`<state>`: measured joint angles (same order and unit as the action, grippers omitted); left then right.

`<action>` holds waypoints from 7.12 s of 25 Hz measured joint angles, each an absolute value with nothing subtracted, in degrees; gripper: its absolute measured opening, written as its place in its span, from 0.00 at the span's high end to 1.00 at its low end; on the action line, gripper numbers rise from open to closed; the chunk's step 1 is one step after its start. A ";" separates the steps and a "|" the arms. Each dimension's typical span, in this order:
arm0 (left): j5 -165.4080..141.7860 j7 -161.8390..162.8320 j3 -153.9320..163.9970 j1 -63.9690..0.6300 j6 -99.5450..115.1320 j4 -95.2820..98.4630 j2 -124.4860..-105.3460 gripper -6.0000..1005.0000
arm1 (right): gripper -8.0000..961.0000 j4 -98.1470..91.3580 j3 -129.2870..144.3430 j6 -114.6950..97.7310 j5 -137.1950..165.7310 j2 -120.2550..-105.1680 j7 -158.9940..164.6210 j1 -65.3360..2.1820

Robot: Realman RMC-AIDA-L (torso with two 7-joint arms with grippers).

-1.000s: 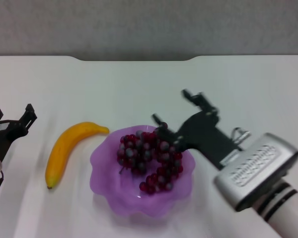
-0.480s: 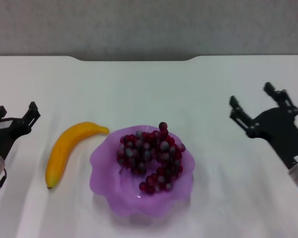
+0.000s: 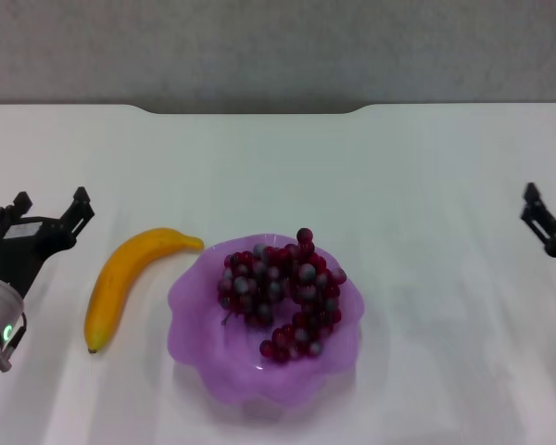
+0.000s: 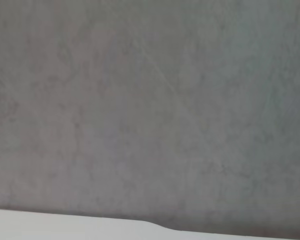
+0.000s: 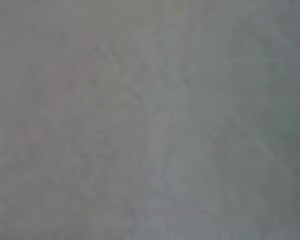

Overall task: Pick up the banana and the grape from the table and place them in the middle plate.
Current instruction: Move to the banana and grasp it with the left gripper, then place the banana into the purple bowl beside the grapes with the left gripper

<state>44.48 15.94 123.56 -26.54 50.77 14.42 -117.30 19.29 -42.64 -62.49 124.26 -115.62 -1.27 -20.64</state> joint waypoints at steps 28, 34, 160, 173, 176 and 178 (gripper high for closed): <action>20.07 14.32 106.46 -22.00 -8.32 57.12 -112.80 0.15 | 0.08 15.67 -40.26 -54.73 121.04 -115.40 4.84 -22.23; 17.67 3.66 96.12 -22.56 -28.29 63.94 -116.46 0.15 | 0.08 15.68 -40.00 -54.73 121.03 -115.40 4.83 -22.38; 49.33 -14.37 87.21 -10.86 -51.24 85.89 -116.93 0.53 | 0.07 17.39 -37.02 -55.33 121.03 -115.40 4.33 -23.03; 55.53 -15.86 90.17 -11.42 -47.39 79.48 -117.01 0.51 | 0.07 17.01 -37.36 -55.13 120.78 -115.41 4.31 -23.03; 58.18 -17.00 90.42 -11.40 -47.15 78.85 -117.00 0.51 | 0.07 16.99 -37.36 -55.19 120.80 -115.41 4.32 -23.03; 59.52 -17.90 91.24 -11.22 -46.80 78.72 -116.97 0.50 | 0.07 17.14 -37.14 -55.31 120.86 -115.44 4.30 -23.03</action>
